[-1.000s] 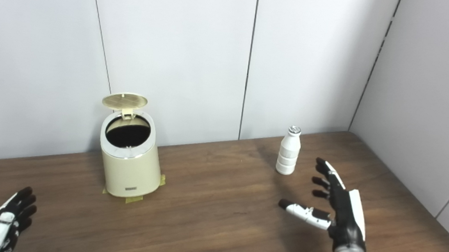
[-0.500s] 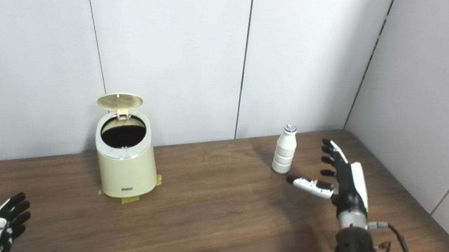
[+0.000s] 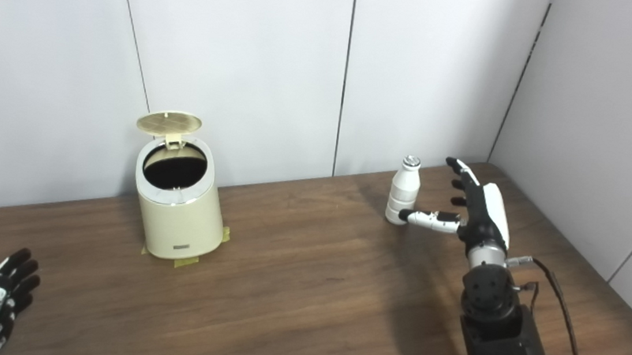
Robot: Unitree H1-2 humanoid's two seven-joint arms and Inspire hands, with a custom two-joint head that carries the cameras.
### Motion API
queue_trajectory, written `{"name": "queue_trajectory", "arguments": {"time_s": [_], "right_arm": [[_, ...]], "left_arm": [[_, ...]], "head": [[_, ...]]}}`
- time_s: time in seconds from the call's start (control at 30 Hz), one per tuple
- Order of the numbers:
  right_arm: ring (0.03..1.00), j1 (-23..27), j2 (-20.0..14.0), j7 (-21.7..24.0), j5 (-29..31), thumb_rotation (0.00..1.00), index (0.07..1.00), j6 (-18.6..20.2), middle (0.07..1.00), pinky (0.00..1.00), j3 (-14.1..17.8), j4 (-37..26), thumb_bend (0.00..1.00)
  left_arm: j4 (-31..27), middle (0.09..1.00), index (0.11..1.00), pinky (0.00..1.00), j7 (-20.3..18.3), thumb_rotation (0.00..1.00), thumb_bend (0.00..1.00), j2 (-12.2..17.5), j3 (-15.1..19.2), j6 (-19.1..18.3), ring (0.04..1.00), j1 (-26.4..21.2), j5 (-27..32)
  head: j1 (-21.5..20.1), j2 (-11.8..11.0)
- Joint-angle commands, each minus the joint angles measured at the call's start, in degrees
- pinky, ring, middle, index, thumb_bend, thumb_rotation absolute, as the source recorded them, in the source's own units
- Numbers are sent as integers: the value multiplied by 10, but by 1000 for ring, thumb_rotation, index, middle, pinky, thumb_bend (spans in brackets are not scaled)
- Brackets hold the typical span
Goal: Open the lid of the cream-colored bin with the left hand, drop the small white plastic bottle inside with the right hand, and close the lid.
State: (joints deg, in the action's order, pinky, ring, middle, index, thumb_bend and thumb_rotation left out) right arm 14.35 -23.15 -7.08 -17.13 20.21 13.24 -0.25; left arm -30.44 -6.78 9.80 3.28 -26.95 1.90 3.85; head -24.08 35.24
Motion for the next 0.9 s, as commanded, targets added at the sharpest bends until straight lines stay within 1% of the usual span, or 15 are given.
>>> {"name": "queue_trajectory", "arguments": {"time_s": [0.0, 0.13, 0.23, 0.37, 0.43, 0.6, 0.7, 0.77, 0.87], "right_arm": [[862, 37, -22, -1, -11, 193, 890, -4, 907, 759, -5, 1, 858], [845, 60, -26, -9, -21, 171, 887, -8, 891, 730, -15, 32, 870], [848, 71, -28, -14, -27, 160, 877, -11, 883, 726, -22, 45, 891], [851, 85, -36, -14, -33, 144, 863, -15, 882, 738, -27, 67, 897], [850, 92, -43, -13, -41, 130, 858, -18, 878, 742, -35, 80, 891], [825, 110, -54, -18, -53, 125, 838, -14, 864, 716, -53, 113, 892], [809, 118, -54, -26, -52, 117, 825, -18, 856, 705, -56, 129, 899], [799, 121, -53, -29, -49, 102, 814, -25, 850, 681, -55, 135, 898], [801, 128, -55, -33, -47, 90, 814, -30, 854, 673, -56, 153, 891]], "left_arm": [[-21, 958, 986, 976, 4, 932, 241, 10, -3, 1, 945, -10, -2], [-21, 971, 984, 988, 7, 920, 215, 10, -3, 1, 952, -9, 2], [-22, 971, 987, 987, 7, 911, 207, 12, -4, 1, 955, -8, 0], [-26, 983, 999, 999, 7, 919, 197, 13, -4, 1, 965, -9, 5], [-28, 979, 999, 999, 8, 931, 187, 14, -6, 1, 960, -10, 1], [-31, 974, 987, 988, 10, 944, 174, 15, -11, 0, 956, -7, -5], [-33, 977, 984, 982, 11, 940, 180, 16, -14, 0, 954, -6, -7], [-35, 981, 986, 982, 12, 936, 173, 16, -16, 0, 955, -6, -8], [-38, 987, 993, 992, 13, 926, 177, 16, -16, 0, 963, -6, -6]], "head": [[-3, 2], [-5, 3], [-4, 4], [0, 6], [0, 7], [3, 8], [6, 9], [9, 10], [11, 12]]}}
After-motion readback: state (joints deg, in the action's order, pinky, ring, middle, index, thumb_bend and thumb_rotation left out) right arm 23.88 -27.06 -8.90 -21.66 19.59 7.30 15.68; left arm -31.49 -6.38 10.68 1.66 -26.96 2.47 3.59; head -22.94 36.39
